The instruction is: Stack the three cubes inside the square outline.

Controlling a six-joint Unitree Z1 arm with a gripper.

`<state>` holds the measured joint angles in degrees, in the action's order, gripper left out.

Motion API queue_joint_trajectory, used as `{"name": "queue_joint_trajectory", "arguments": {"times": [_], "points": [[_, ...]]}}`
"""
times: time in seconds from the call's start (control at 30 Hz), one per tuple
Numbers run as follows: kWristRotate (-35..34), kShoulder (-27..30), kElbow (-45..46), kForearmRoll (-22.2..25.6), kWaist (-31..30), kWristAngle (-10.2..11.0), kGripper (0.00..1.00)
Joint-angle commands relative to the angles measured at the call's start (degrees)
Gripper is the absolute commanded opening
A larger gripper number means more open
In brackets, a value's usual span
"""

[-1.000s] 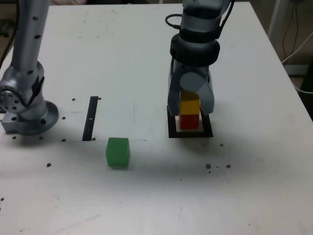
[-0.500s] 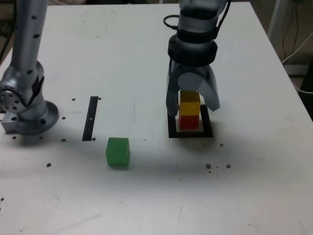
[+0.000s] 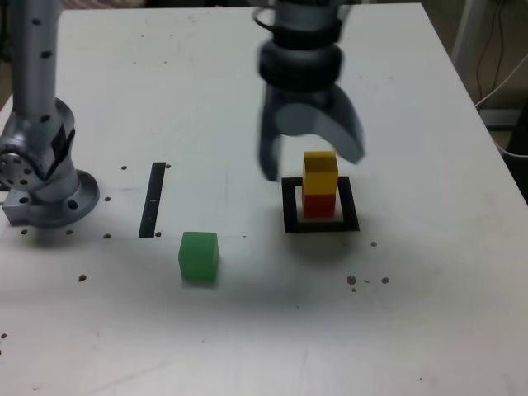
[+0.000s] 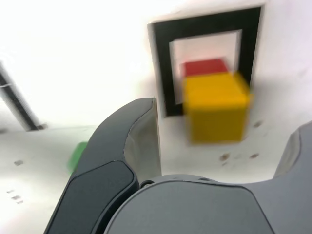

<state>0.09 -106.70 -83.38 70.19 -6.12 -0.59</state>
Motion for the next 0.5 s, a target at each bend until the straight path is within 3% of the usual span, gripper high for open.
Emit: {"name": "queue_joint_trajectory", "arguments": {"times": [0.0, 0.23, 0.47], "points": [[0.3, 5.0, 1.3, 1.9, -0.5, 1.0, 0.99], [-0.6, 11.0, 7.9, 4.0, -2.9, 2.2, 0.99], [-9.1, 15.5, 13.3, 3.1, -10.8, 3.0, 0.99]]}}
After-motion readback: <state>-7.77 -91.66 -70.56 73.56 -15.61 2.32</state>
